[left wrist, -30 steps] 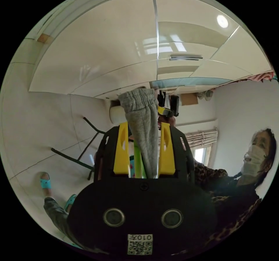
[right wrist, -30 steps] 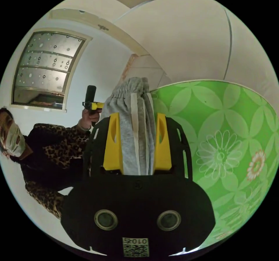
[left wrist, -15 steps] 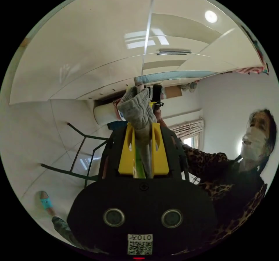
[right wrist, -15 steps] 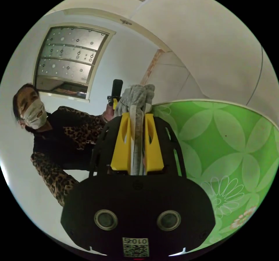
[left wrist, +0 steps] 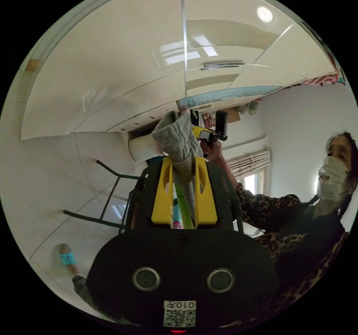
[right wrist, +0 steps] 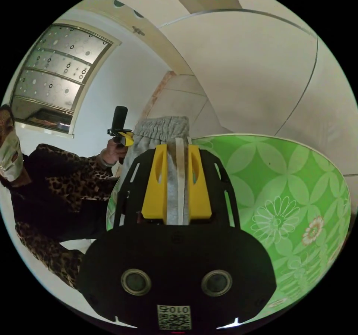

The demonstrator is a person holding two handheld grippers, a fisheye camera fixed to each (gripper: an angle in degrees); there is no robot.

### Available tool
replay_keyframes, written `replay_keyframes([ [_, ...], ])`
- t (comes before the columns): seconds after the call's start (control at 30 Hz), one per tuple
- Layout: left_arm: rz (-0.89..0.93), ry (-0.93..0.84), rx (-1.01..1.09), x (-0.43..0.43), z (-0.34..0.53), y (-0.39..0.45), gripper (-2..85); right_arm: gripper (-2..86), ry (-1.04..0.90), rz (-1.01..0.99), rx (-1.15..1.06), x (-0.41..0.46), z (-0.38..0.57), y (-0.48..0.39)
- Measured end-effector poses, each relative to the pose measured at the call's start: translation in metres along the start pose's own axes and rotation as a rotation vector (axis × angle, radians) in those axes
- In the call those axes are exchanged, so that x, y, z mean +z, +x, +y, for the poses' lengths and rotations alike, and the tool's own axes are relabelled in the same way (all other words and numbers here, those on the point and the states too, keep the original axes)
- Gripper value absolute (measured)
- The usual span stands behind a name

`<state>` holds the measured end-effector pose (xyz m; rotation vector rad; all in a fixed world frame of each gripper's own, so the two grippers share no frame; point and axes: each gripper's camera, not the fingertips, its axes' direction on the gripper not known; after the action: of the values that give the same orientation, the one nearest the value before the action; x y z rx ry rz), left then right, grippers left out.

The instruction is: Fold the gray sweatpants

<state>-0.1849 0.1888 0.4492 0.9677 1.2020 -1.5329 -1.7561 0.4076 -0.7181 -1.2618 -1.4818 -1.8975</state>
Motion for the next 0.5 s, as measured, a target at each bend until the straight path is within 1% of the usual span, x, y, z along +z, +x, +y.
replay_keyframes([
  [0.07, 0.021, 0.001, -0.018, -0.005, 0.001, -0.003, 9.9, 5.6, -0.017, -0.016, -0.028, 0.001, -0.008, -0.007],
  [0.17, -0.003, 0.012, 0.009, -0.018, 0.003, 0.006, 10.0, 4.9, 0.099, -0.108, -0.196, -0.024, -0.012, -0.033],
  [0.2, -0.006, 0.017, 0.026, -0.022, 0.003, 0.01, 10.0, 4.9, 0.151, -0.123, -0.277, -0.034, -0.012, -0.044],
  [0.23, -0.001, 0.028, 0.054, -0.029, 0.004, 0.015, 10.1, 5.1, 0.17, -0.099, -0.294, -0.037, -0.017, -0.045],
  [0.27, 0.006, 0.037, 0.057, -0.033, 0.004, 0.016, 10.1, 5.2, 0.158, -0.074, -0.261, -0.034, -0.022, -0.04],
  [0.33, -0.019, 0.034, 0.035, -0.036, 0.003, 0.01, 10.2, 6.1, 0.023, -0.04, -0.09, -0.001, -0.045, -0.008],
  [0.4, -0.048, 0.02, -0.016, -0.038, 0.005, 0.0, 10.2, 7.0, -0.043, -0.003, 0.019, 0.023, -0.053, 0.006],
  [0.5, -0.009, 0.019, -0.048, -0.041, 0.011, -0.013, 10.2, 7.9, 0.039, -0.046, 0.035, 0.02, -0.045, 0.008],
])
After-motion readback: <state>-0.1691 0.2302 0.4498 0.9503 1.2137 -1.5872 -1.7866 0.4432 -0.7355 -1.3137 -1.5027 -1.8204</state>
